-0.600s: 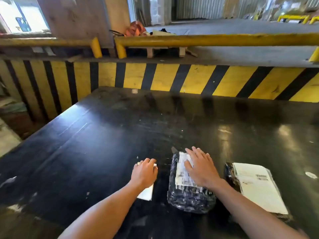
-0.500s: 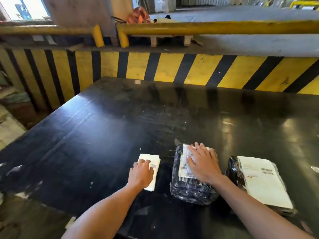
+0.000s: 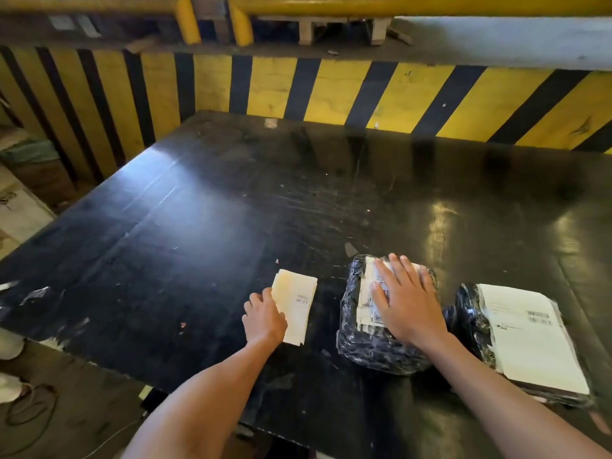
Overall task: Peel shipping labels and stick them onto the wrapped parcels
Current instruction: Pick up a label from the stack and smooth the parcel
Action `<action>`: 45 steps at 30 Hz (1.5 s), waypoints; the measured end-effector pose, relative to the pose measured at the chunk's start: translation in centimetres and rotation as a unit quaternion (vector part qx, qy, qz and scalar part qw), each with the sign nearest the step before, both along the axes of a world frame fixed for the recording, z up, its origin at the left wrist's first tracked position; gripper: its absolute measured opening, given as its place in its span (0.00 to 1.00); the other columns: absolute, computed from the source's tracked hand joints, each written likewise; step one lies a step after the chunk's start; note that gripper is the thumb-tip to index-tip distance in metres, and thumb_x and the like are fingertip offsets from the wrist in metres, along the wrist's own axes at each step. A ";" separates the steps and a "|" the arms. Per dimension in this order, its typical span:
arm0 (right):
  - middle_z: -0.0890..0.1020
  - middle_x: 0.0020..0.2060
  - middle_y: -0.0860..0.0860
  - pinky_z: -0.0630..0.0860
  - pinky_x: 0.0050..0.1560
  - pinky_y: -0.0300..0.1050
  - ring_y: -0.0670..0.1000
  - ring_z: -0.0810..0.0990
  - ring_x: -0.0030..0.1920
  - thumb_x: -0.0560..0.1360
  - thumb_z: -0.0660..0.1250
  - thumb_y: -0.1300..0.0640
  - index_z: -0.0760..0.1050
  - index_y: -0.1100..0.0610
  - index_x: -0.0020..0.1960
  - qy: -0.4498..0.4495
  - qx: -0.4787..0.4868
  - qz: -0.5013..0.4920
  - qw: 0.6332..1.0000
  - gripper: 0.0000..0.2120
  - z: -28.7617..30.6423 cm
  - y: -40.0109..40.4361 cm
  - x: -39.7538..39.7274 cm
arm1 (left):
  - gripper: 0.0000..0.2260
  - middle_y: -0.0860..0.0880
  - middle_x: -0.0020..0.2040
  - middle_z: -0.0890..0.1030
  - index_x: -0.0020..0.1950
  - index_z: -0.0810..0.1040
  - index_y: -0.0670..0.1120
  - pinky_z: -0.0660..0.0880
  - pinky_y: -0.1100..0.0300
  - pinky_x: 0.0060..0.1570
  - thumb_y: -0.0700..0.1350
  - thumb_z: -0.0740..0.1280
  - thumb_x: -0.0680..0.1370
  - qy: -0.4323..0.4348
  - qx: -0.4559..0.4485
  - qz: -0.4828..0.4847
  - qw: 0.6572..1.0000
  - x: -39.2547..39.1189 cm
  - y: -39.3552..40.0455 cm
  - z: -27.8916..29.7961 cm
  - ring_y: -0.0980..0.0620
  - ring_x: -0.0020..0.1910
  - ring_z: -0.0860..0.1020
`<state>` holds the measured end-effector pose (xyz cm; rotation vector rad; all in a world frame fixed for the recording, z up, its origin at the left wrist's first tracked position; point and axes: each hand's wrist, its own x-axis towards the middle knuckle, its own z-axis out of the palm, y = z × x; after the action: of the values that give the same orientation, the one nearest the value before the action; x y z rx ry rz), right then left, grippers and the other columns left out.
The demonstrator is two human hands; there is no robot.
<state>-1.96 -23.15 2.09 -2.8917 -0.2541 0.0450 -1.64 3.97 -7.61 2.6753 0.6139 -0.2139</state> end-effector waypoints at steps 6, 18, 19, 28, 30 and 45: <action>0.50 0.81 0.50 0.40 0.79 0.56 0.50 0.42 0.80 0.82 0.43 0.41 0.48 0.46 0.81 -0.005 0.007 -0.003 1.000 0.28 0.0 0.0 0.0 | 0.17 0.46 0.64 0.77 0.69 0.70 0.48 0.80 0.56 0.51 0.44 0.65 0.81 -0.041 -0.076 0.044 0.995 0.4 0.2 0.4 0.46 0.53 0.79; 0.50 0.81 0.48 0.38 0.78 0.54 0.48 0.42 0.80 0.82 0.46 0.41 0.51 0.45 0.80 0.002 0.047 -0.005 0.999 0.28 0.4 0.1 -0.2 | 0.11 0.45 0.58 0.81 0.61 0.77 0.44 0.74 0.60 0.40 0.44 0.57 0.84 -0.157 -0.150 0.077 0.973 0.8 0.6 5.0 0.52 0.44 0.76; 0.51 0.81 0.48 0.37 0.78 0.53 0.47 0.42 0.80 0.82 0.48 0.41 0.52 0.45 0.80 0.006 0.059 -0.005 0.998 0.27 0.4 0.0 -0.1 | 0.11 0.45 0.58 0.81 0.60 0.77 0.43 0.73 0.61 0.39 0.44 0.57 0.84 -0.178 -0.172 0.062 0.967 1.1 0.2 6.0 0.52 0.45 0.76; 0.76 0.64 0.42 0.69 0.67 0.48 0.44 0.73 0.66 0.79 0.64 0.43 0.73 0.45 0.68 0.070 0.521 -0.085 0.847 0.19 5.0 -1.1 0.2 | 0.04 0.52 0.54 0.78 0.57 0.71 0.50 0.78 0.61 0.45 0.44 0.60 0.84 -0.289 -0.329 -0.059 0.897 3.2 -5.6 14.4 0.50 0.51 0.79; 0.81 0.58 0.44 0.75 0.61 0.45 0.43 0.79 0.59 0.78 0.66 0.45 0.75 0.47 0.64 0.058 0.577 -0.100 0.809 0.16 6.2 -1.3 0.1 | 0.03 0.53 0.52 0.78 0.56 0.71 0.49 0.79 0.61 0.43 0.45 0.59 0.84 -0.286 -0.337 -0.068 0.894 3.4 -6.8 15.3 0.51 0.49 0.80; 0.75 0.56 0.47 0.71 0.60 0.43 0.47 0.74 0.58 0.80 0.63 0.56 0.75 0.52 0.61 -0.004 0.360 -0.083 0.929 0.11 1.9 -1.3 0.2 | 0.09 0.43 0.57 0.79 0.62 0.71 0.43 0.77 0.54 0.43 0.45 0.58 0.84 -0.134 -0.174 0.067 0.973 2.0 -0.1 5.9 0.48 0.46 0.77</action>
<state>-1.73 -24.42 4.00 -2.1670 -0.0115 -0.0757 0.39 3.87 -1.70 2.2632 0.6052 0.0716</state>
